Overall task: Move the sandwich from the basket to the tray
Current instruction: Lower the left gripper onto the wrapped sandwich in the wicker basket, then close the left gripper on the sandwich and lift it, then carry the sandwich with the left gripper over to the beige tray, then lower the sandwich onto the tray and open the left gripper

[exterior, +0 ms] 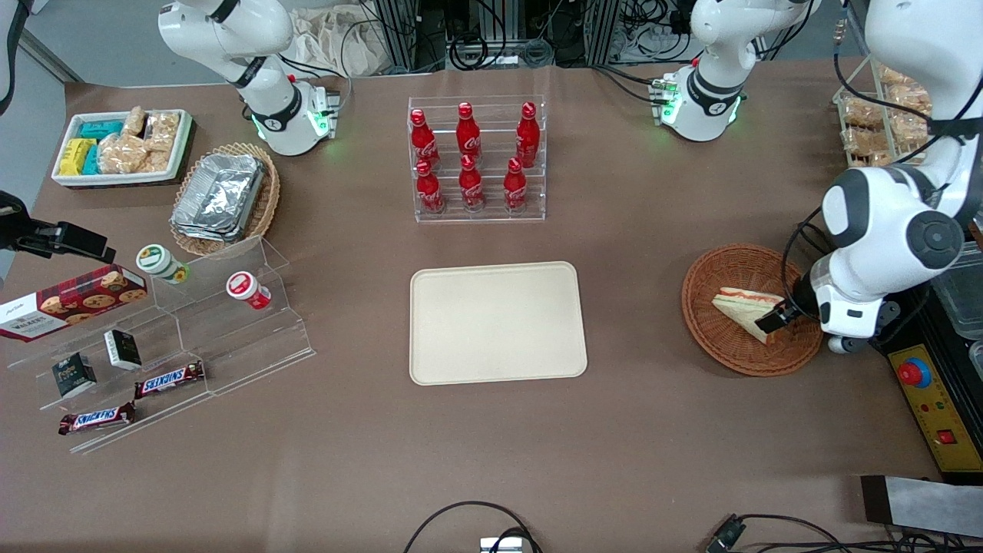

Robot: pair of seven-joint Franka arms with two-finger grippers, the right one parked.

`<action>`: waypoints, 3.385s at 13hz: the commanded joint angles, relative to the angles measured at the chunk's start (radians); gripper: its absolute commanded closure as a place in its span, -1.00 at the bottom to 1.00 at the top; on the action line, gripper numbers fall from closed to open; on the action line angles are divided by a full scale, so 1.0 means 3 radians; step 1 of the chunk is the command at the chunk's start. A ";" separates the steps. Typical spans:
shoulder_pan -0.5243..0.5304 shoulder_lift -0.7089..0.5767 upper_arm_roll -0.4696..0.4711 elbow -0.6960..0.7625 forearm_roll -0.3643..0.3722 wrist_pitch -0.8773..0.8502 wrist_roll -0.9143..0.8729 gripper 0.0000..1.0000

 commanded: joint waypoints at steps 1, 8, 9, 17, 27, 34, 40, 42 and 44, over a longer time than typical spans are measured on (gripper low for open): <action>0.0024 0.0088 0.0034 -0.0186 0.0084 0.0351 -0.0303 -1.00; 0.0014 0.0278 0.0050 -0.0135 0.0099 0.0408 -0.0528 1.00; 0.0014 0.0258 0.0050 -0.0125 0.0104 0.0398 -0.0544 1.00; -0.0425 0.0298 -0.0063 0.1488 0.0237 -0.1512 -0.0539 1.00; -0.1908 0.1437 -0.0175 0.2258 0.0288 -0.0980 -0.0498 1.00; -0.2159 0.1766 -0.0170 0.2181 0.0616 -0.0968 -0.0411 -0.66; -0.2073 0.1348 -0.0145 0.2222 0.0570 -0.1238 -0.0463 -1.00; -0.1864 0.1077 -0.0170 0.2141 0.0524 -0.1488 -0.0422 -1.00; -0.1817 0.0618 -0.0160 0.1683 0.0447 -0.1500 -0.0411 -1.00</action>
